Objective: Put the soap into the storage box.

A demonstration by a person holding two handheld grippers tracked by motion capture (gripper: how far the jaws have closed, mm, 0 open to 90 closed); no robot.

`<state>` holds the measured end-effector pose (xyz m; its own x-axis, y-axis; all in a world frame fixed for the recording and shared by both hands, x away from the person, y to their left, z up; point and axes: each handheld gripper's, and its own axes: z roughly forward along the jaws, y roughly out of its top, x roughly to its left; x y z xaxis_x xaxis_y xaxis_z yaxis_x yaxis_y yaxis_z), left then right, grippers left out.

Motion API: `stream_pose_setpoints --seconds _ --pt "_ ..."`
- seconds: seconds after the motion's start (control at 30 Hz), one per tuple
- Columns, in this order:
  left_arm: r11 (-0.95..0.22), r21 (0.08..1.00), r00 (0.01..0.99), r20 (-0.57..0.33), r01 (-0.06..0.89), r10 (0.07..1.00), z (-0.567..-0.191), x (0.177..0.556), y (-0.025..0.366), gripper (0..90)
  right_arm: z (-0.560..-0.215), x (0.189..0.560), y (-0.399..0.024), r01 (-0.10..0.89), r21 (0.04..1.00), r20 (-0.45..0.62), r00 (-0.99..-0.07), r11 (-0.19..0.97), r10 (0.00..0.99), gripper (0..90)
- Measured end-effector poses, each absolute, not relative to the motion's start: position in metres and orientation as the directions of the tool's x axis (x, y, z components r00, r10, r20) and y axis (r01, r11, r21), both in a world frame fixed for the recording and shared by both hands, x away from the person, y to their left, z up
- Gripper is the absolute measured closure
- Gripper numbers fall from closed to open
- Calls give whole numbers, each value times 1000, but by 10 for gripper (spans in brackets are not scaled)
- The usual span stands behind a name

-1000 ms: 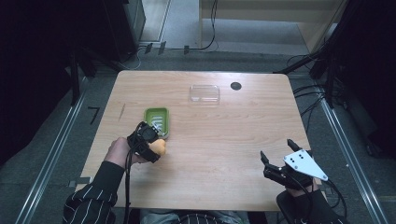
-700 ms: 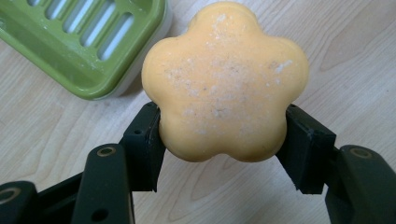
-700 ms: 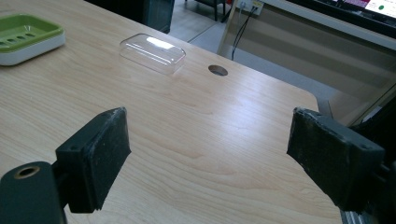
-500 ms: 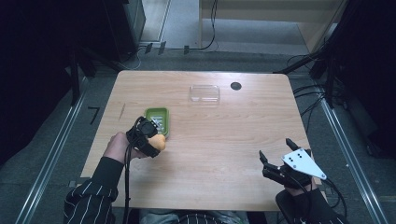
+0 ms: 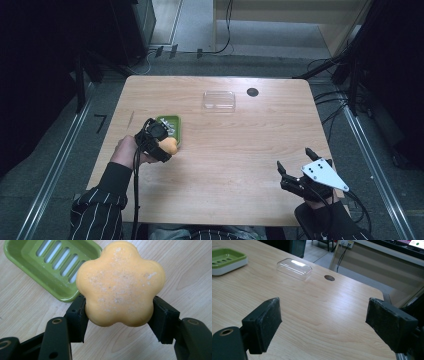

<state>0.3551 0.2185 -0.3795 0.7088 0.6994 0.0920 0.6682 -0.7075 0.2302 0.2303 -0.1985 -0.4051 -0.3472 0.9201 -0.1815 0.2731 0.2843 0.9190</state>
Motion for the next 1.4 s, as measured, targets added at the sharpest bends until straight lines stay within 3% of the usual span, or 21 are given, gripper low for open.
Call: stream_pose_setpoints --seconds 1.4 --pt "-697 228 689 127 679 713 -382 415 219 397 -405 229 -198 273 917 -187 -347 290 919 133"
